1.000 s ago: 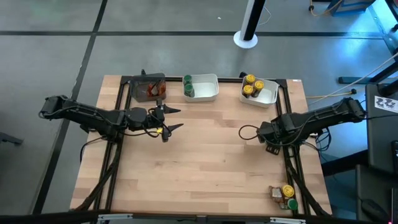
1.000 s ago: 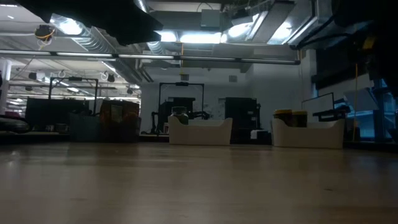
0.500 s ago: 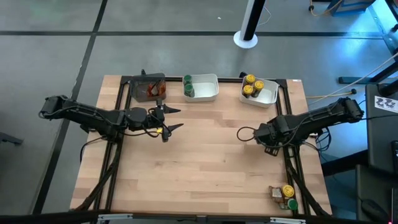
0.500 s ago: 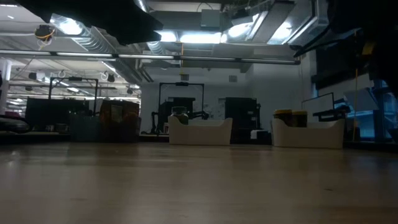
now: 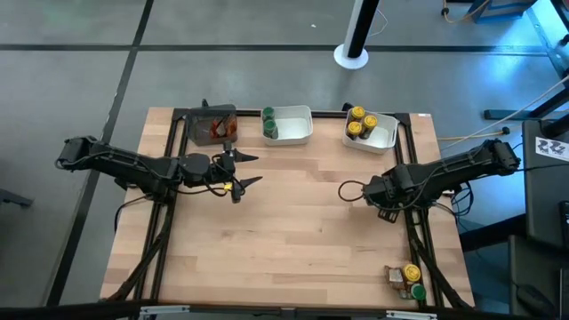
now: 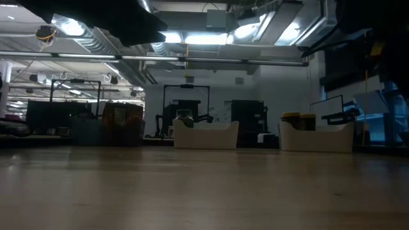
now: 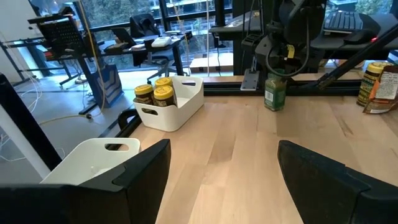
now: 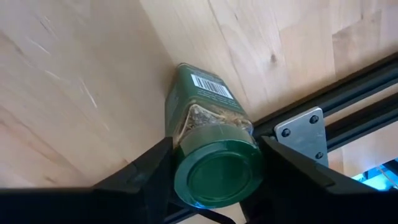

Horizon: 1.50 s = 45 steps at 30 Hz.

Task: Sort spices by type
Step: Put the top green seasoning bottle into the left white bin

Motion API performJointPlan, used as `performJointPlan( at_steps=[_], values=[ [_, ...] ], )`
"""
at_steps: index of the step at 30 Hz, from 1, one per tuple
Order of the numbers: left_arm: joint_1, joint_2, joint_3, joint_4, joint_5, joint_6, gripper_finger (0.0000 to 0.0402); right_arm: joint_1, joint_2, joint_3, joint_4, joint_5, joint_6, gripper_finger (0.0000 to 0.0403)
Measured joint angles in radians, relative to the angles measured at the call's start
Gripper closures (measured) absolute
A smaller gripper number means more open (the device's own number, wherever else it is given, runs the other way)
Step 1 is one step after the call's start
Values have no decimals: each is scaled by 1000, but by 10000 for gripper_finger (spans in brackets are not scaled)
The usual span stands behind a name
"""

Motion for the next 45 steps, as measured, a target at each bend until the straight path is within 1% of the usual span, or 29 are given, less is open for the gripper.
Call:
performJointPlan(
  at_steps=[4,12,20,25,37,45],
  values=[
    [0,0,0,0,0,0,121,0,0,15,8,-4,4,192],
    [0,0,0,1,0,0,121,0,0,88,13,51,3,192],
    [0,0,0,1,0,3,121,-4,0,103,152,121,-5,192],
    [0,0,0,4,0,3,121,-57,0,103,246,144,-40,192],
    [0,0,0,22,0,11,121,-235,0,103,513,143,-261,192],
    [0,0,0,22,0,11,121,-349,0,104,657,143,-388,192]
  ],
)
